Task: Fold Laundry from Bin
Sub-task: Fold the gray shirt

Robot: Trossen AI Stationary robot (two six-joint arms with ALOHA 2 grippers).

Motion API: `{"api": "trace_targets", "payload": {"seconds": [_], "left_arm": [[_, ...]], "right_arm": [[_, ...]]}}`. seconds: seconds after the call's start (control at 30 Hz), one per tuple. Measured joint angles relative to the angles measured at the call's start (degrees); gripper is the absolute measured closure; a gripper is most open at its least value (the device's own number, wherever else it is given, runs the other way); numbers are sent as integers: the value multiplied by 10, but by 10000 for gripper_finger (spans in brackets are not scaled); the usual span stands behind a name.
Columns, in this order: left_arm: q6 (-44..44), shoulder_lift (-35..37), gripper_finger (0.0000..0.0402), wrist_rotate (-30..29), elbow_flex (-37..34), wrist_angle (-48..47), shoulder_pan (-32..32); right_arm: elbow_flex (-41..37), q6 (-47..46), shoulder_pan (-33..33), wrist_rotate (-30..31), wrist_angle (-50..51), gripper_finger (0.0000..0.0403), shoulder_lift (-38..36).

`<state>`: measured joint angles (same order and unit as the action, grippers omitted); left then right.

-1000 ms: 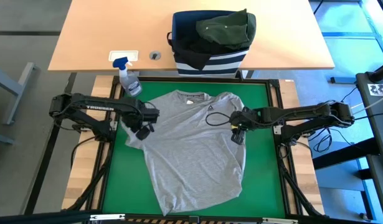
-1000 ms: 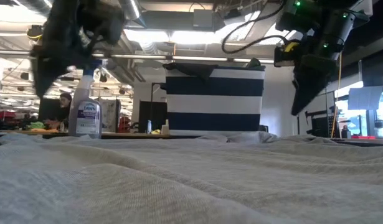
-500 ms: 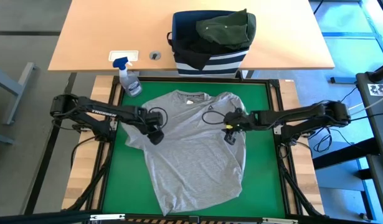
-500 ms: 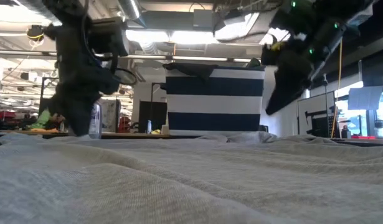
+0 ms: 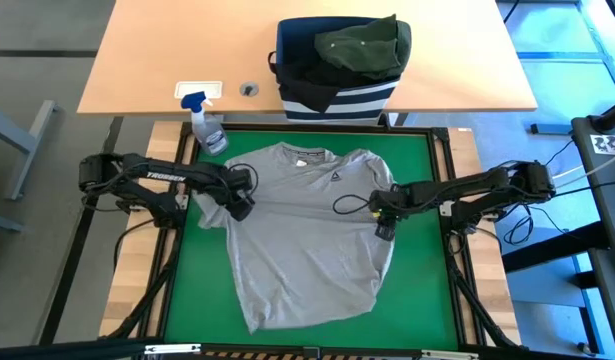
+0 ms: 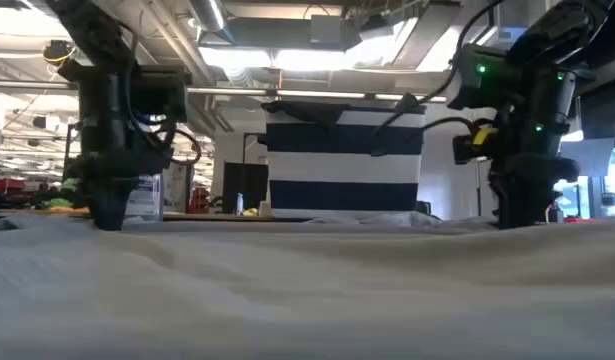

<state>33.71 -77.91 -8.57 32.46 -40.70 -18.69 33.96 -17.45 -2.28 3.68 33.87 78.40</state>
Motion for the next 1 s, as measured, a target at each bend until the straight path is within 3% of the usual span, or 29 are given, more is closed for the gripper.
{"api": "trace_targets", "payload": {"seconds": [0.17, 0.37, 0.47, 0.67, 0.9, 1.0], "left_arm": [[-77, -3, 292, -37, 55, -18, -62], [-118, 26, 292, 28, 173, -64, -41], [-115, 54, 292, 75, 210, -45, 21], [-54, 71, 292, 160, 220, 48, 209], [-18, 16, 276, 155, 220, 143, 401], [-7, -13, 252, 135, 220, 143, 448]], "right_arm": [[54, 16, 0, 2, 101, 224, -10], [147, -15, 40, -62, 146, 224, -81], [151, -61, 111, -88, 95, 224, -122], [151, -94, 304, -47, 1, 224, -106], [151, -63, 433, 89, -80, 223, -8], [150, -64, 445, 96, -127, 223, 32]]}}
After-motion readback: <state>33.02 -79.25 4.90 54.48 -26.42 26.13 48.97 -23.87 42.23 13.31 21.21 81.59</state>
